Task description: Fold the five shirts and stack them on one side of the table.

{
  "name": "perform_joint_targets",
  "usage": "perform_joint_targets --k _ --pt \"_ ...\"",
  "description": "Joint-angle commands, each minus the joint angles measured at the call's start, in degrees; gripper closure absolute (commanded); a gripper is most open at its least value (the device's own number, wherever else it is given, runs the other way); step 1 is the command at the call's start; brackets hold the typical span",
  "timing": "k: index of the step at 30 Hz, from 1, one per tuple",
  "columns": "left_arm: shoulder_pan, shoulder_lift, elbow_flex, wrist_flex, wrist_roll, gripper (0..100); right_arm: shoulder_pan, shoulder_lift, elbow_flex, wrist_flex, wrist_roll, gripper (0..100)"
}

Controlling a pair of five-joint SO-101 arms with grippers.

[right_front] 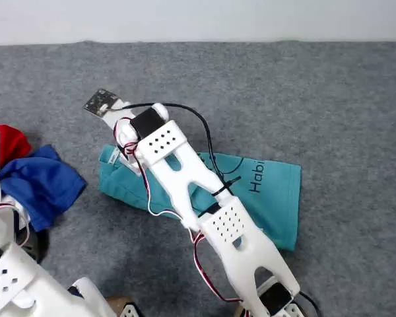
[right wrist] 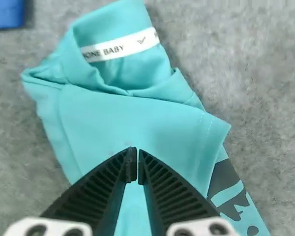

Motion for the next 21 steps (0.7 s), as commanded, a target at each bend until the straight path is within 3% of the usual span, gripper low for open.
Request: perform_joint_targets --k 1,8,15,21 --pt "0.35 -0.97 -0.48 0.44 -0.44 86 0.13 -0.13 -2.55 0.31 -0.09 98.9" --pt "0.35 -0.97 -0.48 0.44 -0.44 86 -4.62 7.87 -2.55 -2.07 0.00 99.0" --pt "0.35 -0.88 -0.48 0.44 -0.44 86 -13.32 7.69 -4.57 4.18 -0.09 99.0" --pt "0.35 -0.70 -0.48 0.26 -0.44 86 -12.88 4.09 -6.42 4.44 -0.18 99.0"
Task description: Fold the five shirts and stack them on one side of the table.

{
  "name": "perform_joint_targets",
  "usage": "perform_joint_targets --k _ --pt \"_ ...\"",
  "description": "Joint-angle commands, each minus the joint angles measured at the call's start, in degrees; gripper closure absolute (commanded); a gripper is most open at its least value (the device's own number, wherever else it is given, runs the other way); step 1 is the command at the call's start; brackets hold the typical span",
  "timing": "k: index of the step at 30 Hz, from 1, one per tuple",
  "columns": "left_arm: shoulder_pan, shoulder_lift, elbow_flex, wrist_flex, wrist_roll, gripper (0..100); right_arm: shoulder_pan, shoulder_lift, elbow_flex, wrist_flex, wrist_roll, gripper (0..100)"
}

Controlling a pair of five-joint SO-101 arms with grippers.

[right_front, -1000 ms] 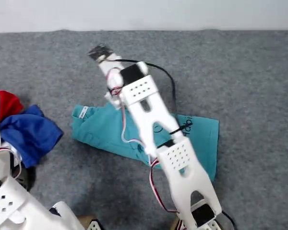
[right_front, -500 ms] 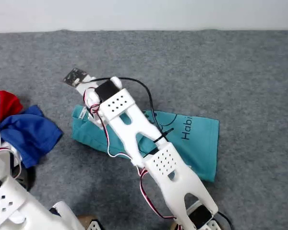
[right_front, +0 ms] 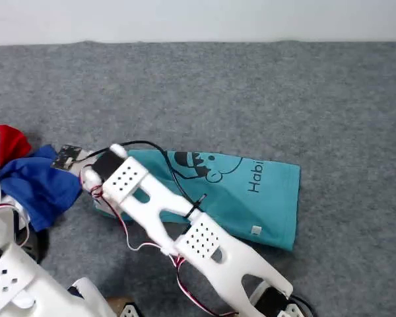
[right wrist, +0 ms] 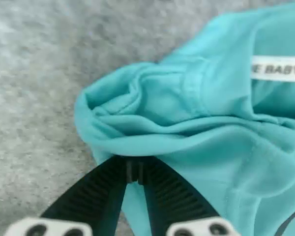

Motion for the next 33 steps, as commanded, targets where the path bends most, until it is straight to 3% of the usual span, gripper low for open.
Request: perform_joint_targets --k 1,13,23,33 --pt "0.35 -0.70 -0.48 0.26 -0.44 86 0.84 -6.55 -2.55 2.42 -0.35 99.0" --pt "0.35 -0.70 -0.48 0.09 -0.44 86 14.73 -11.82 1.41 2.68 -0.18 99.0" --pt "0.44 -0.62 -0.48 0.00 -0.44 86 16.92 -25.80 31.30 2.33 -0.09 99.0" --pt "0.44 -0.97 3.30 -1.32 -0.44 86 22.46 -20.62 36.04 2.33 -0.09 99.0"
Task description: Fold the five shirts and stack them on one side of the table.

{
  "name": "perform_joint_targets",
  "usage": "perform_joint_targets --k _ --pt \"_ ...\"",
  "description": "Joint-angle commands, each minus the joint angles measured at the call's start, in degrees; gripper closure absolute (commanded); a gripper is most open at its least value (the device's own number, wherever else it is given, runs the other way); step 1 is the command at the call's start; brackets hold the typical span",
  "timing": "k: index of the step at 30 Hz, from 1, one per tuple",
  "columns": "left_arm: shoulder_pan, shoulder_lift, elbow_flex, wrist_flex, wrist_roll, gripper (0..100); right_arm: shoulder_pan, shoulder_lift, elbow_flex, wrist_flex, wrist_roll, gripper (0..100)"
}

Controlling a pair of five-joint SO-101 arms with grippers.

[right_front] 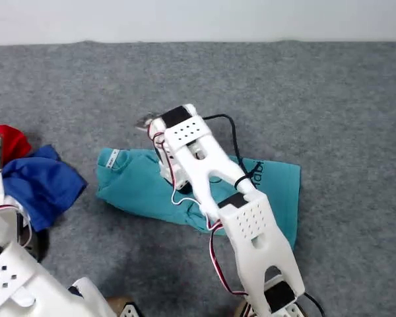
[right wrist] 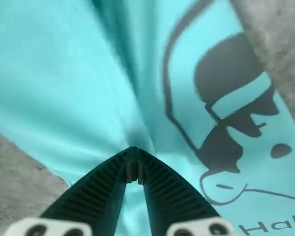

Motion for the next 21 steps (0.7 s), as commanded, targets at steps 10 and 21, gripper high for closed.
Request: perform_joint_targets --k 10,21 --pt "0.44 -1.05 -0.31 -1.58 -0.44 86 -2.07 -15.87 0.18 2.51 -0.62 99.0" --pt "0.09 -1.05 -0.40 -1.41 -0.44 86 5.32 -38.81 26.37 2.42 -6.07 99.0"
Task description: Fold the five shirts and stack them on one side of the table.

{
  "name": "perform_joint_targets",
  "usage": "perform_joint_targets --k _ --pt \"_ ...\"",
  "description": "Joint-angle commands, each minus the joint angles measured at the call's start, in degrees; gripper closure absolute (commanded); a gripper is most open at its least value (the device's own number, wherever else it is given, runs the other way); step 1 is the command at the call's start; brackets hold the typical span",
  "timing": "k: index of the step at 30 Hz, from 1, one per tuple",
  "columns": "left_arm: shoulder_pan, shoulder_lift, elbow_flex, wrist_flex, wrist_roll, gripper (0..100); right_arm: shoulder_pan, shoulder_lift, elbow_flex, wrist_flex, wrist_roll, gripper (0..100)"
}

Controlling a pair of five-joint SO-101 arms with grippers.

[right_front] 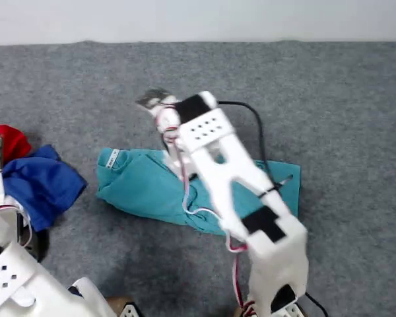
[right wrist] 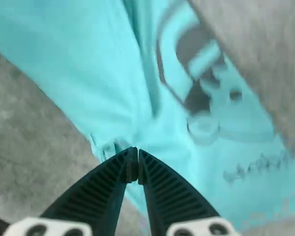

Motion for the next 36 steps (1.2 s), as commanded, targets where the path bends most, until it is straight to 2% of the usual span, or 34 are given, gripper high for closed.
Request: perform_joint_targets --k 1,7,16,18,22,29,36 --pt "0.09 -1.05 -0.40 -1.41 -0.44 86 4.62 -12.35 10.64 2.42 -1.76 99.0" --pt "0.09 -1.05 -0.31 -1.58 -0.44 86 11.30 -26.95 27.34 0.22 -1.67 99.0" --pt "0.00 -1.05 -0.22 -1.58 -0.44 86 24.40 -41.54 51.25 -21.49 -1.67 97.5" --pt "0.00 -1.05 -0.22 -1.58 -0.44 86 26.24 -41.19 53.27 -24.92 -2.20 89.8" --pt "0.00 -1.05 -0.22 -1.41 -0.44 86 28.44 -37.14 54.42 -29.23 -10.11 71.6" --pt "0.35 -1.05 0.04 -1.23 -0.44 86 30.02 -27.38 54.42 -36.00 -12.92 70.8" --pt "0.44 -1.05 0.04 -1.58 -0.44 86 31.16 -22.02 54.42 -37.14 -15.74 70.8"
